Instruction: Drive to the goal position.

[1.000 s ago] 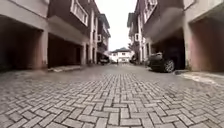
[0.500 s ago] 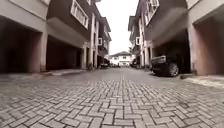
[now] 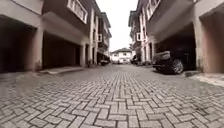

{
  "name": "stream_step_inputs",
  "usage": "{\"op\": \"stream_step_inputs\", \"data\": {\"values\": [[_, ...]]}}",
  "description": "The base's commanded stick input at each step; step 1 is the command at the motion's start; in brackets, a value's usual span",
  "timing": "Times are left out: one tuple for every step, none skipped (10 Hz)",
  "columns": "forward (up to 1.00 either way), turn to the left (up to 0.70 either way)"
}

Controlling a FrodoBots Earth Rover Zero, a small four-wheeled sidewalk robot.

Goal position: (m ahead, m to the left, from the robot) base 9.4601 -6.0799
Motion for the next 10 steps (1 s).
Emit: {"op": "stream_step_inputs", "data": {"values": [[0.70, 0.00], [0.70, 0.00], [0.70, 0.00], [0.70, 0.00], [0.70, 0.00], [0.70, 0.00], [0.70, 0.00], [0.70, 0.00], [0.70, 0.00], [0.70, 0.00]]}}
